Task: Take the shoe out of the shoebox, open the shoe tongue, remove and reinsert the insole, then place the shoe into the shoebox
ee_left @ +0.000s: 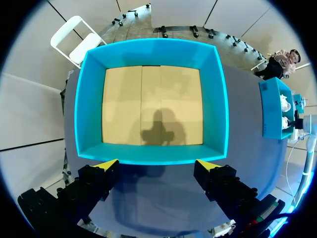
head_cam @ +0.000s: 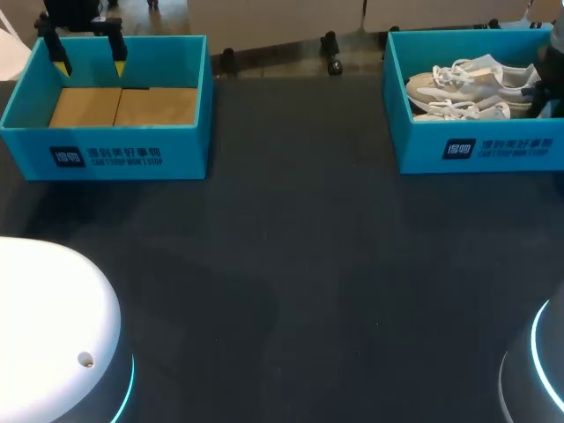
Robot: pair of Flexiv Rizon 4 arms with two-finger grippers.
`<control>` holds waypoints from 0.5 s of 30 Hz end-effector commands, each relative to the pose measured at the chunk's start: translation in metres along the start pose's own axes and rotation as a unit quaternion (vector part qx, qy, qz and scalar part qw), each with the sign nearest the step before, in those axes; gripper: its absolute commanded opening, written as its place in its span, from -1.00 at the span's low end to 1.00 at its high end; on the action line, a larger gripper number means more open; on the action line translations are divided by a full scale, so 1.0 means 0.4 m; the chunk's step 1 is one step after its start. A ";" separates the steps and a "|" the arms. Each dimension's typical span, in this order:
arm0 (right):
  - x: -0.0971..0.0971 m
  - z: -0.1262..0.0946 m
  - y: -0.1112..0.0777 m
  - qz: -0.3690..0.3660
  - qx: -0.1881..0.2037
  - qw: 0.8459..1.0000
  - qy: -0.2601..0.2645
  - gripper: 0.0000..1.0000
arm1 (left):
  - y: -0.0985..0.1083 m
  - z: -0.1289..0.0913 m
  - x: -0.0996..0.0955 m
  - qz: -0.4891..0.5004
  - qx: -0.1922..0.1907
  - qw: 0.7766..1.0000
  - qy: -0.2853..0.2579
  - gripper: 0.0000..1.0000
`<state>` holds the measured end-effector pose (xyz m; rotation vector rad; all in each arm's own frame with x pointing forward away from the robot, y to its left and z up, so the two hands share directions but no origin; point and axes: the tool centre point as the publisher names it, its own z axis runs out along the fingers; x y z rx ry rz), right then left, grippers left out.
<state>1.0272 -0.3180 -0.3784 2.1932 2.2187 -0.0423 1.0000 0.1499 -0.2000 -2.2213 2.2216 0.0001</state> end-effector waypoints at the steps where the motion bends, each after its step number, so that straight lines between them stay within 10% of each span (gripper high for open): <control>1: 0.021 0.003 -0.009 0.006 -0.004 1.000 0.001 -1.00 | 0.000 0.000 0.000 0.000 0.000 1.000 0.000 1.00; 15: 0.007 -0.041 -0.002 0.026 -0.022 0.999 -0.011 -1.00 | 0.000 0.000 0.000 0.000 0.000 1.000 0.000 1.00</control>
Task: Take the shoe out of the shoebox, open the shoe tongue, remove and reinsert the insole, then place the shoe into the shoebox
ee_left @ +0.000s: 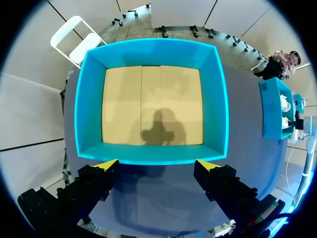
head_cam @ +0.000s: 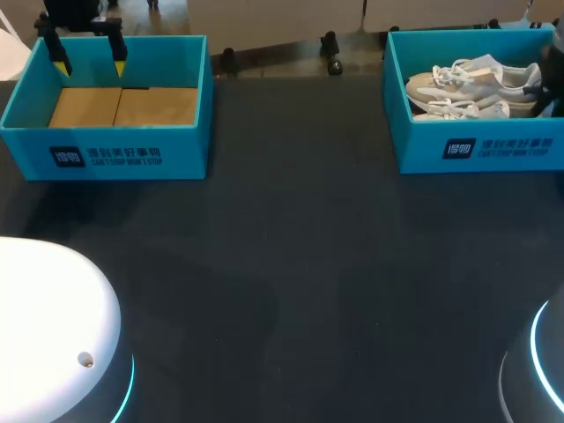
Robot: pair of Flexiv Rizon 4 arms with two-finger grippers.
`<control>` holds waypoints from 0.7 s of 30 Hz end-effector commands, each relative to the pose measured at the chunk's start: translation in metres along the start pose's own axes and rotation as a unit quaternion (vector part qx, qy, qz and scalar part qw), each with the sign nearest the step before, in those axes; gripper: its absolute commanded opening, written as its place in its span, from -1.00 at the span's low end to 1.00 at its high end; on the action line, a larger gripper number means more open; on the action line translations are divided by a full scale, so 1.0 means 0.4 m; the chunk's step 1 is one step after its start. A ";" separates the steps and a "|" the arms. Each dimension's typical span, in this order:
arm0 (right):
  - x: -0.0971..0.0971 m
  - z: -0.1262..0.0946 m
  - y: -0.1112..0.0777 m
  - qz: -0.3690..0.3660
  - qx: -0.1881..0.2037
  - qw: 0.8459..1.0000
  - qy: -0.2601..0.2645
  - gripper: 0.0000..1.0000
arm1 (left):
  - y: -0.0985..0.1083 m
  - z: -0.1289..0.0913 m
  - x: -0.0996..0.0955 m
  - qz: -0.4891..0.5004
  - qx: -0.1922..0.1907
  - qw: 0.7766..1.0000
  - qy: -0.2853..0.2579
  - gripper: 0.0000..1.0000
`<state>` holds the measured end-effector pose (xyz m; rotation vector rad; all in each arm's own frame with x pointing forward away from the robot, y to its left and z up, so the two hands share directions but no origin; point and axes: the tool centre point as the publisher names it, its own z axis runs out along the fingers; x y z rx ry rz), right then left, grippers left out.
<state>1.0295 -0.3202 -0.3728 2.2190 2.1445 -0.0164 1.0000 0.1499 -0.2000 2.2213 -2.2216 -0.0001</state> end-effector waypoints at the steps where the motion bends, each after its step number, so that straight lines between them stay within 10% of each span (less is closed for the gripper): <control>1: 0.010 -0.032 -0.005 0.004 -0.007 1.000 -0.006 -1.00 | 0.000 0.000 0.000 0.000 0.000 1.000 0.000 1.00; 21: -0.029 -0.095 0.031 0.025 -0.033 0.999 -0.017 -1.00 | 0.000 0.000 0.000 0.000 0.000 1.000 0.000 1.00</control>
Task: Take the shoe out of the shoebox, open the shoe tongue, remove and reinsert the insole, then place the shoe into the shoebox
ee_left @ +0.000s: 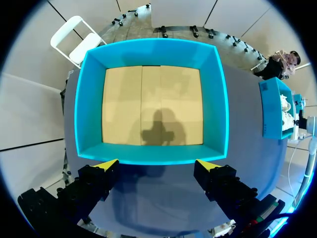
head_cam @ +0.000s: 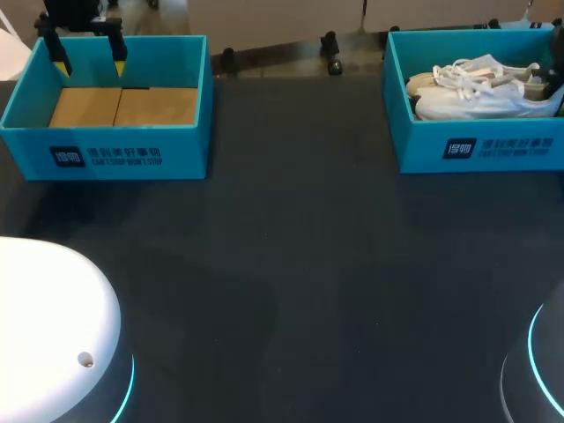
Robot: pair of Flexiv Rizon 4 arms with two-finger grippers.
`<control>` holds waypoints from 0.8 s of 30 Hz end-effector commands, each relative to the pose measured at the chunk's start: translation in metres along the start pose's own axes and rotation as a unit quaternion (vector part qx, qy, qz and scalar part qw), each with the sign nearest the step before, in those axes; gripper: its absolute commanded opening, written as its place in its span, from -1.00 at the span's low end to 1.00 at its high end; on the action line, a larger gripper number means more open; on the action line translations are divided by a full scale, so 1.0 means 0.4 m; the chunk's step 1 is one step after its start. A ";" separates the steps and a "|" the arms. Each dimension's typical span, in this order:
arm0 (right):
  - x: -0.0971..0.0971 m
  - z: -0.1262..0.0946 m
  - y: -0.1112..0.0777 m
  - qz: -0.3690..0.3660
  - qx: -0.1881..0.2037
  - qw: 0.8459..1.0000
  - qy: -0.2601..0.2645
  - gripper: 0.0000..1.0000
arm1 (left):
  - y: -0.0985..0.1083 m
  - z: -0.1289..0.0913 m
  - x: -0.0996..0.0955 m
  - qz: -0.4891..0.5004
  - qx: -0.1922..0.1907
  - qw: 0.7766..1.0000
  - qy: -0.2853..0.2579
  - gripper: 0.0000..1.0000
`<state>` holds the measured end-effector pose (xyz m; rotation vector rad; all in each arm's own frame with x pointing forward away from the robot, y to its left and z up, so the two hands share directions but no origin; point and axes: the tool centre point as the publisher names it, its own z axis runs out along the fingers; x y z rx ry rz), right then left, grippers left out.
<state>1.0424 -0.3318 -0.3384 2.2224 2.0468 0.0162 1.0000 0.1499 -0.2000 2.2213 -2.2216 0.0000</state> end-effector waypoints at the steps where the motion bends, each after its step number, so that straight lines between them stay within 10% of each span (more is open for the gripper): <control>1: 0.002 -0.013 -0.004 0.000 -0.003 1.000 -0.002 -1.00 | 0.000 0.000 0.000 0.000 0.000 1.000 0.000 1.00; 24: -0.030 -0.066 0.004 0.067 -0.001 0.997 -0.025 -1.00 | 0.000 0.000 0.000 0.000 0.000 1.000 0.000 1.00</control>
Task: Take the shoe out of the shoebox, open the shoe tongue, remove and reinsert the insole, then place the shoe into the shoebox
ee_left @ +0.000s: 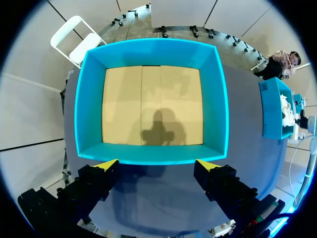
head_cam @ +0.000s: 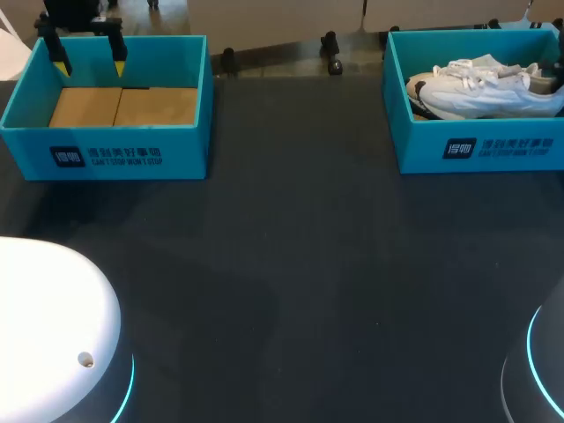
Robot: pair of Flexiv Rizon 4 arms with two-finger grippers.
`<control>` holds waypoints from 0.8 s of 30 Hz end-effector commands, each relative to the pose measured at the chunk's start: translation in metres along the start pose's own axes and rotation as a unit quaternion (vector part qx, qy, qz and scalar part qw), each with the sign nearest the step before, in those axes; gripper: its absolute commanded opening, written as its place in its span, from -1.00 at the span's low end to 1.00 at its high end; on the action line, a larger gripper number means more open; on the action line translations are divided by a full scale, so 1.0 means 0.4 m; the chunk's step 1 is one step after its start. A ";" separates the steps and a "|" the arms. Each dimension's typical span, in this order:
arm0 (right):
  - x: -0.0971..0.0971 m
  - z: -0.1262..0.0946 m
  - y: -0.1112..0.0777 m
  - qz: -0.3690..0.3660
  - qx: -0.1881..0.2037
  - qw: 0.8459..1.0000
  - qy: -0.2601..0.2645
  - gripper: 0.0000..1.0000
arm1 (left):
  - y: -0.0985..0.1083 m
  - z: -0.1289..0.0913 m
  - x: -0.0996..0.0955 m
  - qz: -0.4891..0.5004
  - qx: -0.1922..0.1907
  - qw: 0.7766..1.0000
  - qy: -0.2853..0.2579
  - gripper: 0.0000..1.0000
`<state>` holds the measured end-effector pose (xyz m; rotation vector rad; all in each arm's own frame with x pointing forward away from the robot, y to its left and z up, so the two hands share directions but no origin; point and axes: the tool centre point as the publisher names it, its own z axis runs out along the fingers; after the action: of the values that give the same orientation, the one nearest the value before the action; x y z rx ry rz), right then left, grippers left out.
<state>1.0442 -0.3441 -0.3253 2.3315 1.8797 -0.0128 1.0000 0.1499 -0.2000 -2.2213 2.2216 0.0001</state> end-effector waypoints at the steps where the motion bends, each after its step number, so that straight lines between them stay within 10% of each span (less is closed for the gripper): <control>1: -0.001 -0.046 -0.006 0.003 -0.001 1.000 -0.007 -1.00 | 0.000 0.000 0.000 0.000 0.000 1.000 0.000 1.00; 24: -0.019 -0.304 -0.026 0.015 -0.001 0.999 -0.030 -1.00 | 0.000 0.000 0.000 0.000 0.000 1.000 0.000 1.00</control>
<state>1.0330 -0.3441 -0.2283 2.3385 1.8253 -0.0782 1.0000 0.1499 -0.2000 -2.2213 2.2216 0.0000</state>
